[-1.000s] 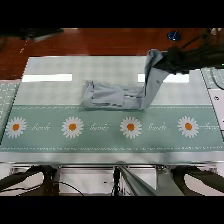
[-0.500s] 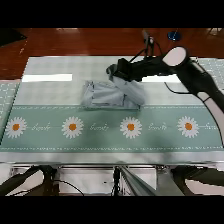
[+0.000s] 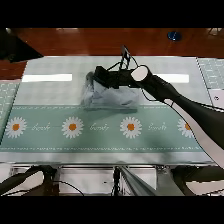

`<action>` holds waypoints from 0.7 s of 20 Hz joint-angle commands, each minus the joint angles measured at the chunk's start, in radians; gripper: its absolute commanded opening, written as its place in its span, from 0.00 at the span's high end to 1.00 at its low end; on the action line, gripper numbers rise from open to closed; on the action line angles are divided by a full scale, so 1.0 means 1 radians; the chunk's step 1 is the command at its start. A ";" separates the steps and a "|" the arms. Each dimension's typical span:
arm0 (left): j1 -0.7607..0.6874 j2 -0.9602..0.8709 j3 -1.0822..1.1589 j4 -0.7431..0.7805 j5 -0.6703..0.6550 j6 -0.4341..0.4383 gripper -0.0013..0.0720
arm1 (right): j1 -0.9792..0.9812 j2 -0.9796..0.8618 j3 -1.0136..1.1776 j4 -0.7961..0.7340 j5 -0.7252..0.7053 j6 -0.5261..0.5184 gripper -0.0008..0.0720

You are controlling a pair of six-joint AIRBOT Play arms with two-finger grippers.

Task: Fold the shirts.

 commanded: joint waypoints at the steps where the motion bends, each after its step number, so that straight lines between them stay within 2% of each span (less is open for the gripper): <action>1: -0.027 -0.016 -0.108 0.002 0.031 0.036 0.93 | 0.020 -0.031 0.001 0.048 -0.045 -0.006 0.43; 3: -0.033 -0.032 -0.181 0.013 0.061 0.057 0.93 | 0.019 -0.027 0.002 0.070 -0.047 -0.016 0.26; 5: -0.035 -0.055 -0.249 0.017 0.114 0.071 0.93 | 0.012 -0.011 0.002 0.106 -0.055 -0.070 0.25; 8: -0.047 -0.135 -0.308 0.017 0.166 0.097 0.93 | -0.051 0.058 0.002 0.084 -0.034 -0.109 0.25; 9: -0.052 -0.175 -0.308 0.016 0.166 0.106 0.90 | -0.094 0.087 0.002 0.061 0.008 -0.112 0.25; 11: -0.059 -0.246 -0.308 0.016 0.166 0.115 0.68 | -0.212 0.157 0.002 -0.037 0.179 -0.109 0.25; 12: -0.059 -0.283 -0.308 0.016 0.166 0.116 0.63 | -0.275 0.188 0.002 -0.095 0.277 -0.106 0.25; 14: -0.059 -0.346 -0.308 0.016 0.166 0.134 0.61 | -0.410 0.248 0.002 -0.249 0.478 -0.068 0.25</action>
